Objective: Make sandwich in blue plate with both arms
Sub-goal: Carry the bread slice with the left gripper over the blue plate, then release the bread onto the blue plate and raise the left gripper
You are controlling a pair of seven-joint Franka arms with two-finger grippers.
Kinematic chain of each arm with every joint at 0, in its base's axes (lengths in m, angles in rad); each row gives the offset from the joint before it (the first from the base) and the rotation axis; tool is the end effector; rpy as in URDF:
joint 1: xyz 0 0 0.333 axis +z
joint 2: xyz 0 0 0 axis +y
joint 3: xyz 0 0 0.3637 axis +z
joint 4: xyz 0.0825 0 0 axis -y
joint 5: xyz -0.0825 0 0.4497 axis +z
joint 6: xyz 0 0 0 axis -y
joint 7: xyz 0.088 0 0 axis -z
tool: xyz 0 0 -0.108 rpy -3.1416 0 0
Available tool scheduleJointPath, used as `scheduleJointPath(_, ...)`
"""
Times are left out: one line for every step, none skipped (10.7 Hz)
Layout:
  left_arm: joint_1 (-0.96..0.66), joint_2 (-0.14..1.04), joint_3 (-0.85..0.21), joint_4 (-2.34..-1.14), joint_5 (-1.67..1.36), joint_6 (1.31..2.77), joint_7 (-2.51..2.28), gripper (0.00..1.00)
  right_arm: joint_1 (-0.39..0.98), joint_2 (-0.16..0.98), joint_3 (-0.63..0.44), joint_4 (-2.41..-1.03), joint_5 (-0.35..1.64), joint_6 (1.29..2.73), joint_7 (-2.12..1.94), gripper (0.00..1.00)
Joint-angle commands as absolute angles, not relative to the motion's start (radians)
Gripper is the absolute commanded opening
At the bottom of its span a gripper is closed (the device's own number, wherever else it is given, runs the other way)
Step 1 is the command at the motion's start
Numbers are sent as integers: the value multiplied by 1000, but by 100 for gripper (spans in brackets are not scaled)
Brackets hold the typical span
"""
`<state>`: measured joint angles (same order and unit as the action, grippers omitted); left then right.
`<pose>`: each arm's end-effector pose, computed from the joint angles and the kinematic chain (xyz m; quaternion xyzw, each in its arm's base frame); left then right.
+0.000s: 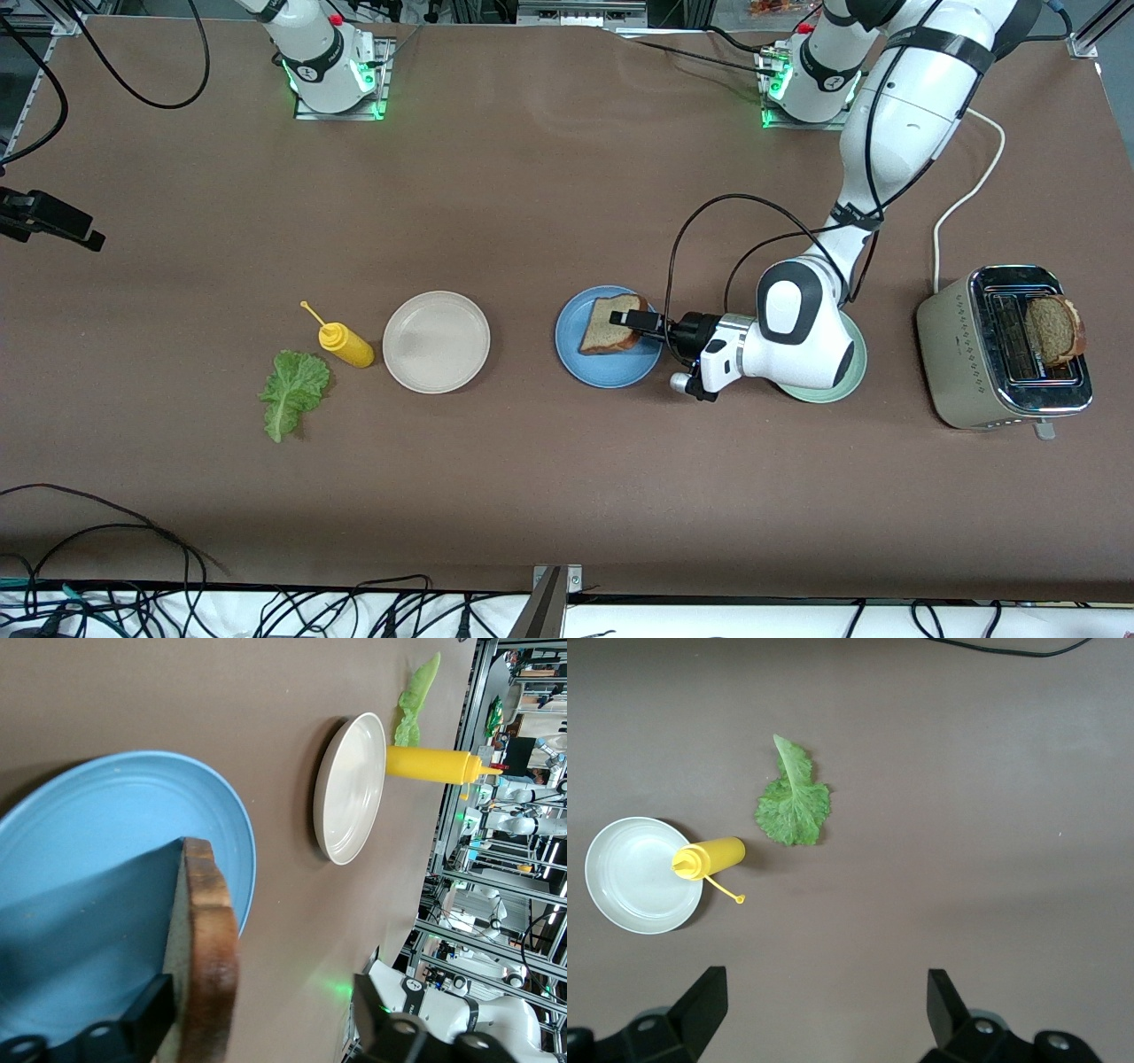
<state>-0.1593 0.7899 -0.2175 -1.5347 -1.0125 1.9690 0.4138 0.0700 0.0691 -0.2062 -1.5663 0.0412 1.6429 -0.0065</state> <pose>0.7070 -0.3112 0.1928 0.8623 -0.0614 -0.1453 0.4811 0.6450 -0.0795 0.6370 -0.9977 0.0659 -0.0054 0.0131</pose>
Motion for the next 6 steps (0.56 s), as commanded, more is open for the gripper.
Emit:
scheduleJointPath(-144,736,-199,-1525,-877,1976,431,100,67,68,-212,-1548,29,1624,-17,100)
scheduleJointPath(-131,730,-201,-1517,-792,1976,423,100,67,67,-212,-1548,31,1623,-18,100)
scheduleJointPath(-126,715,-199,-1513,-738,1974,413,100,71,71,-209,-1548,32,1624,-17,100)
scheduleJointPath(-123,701,-193,-1514,-685,1973,399,100,75,74,-206,-1548,31,1623,-14,100)
scheduleJointPath(-115,681,-190,-1514,-622,1967,384,100,77,75,-204,-1548,31,1623,-15,100)
scheduleJointPath(-112,655,-184,-1514,-538,1962,355,100,77,75,-204,-1549,31,1623,-15,100)
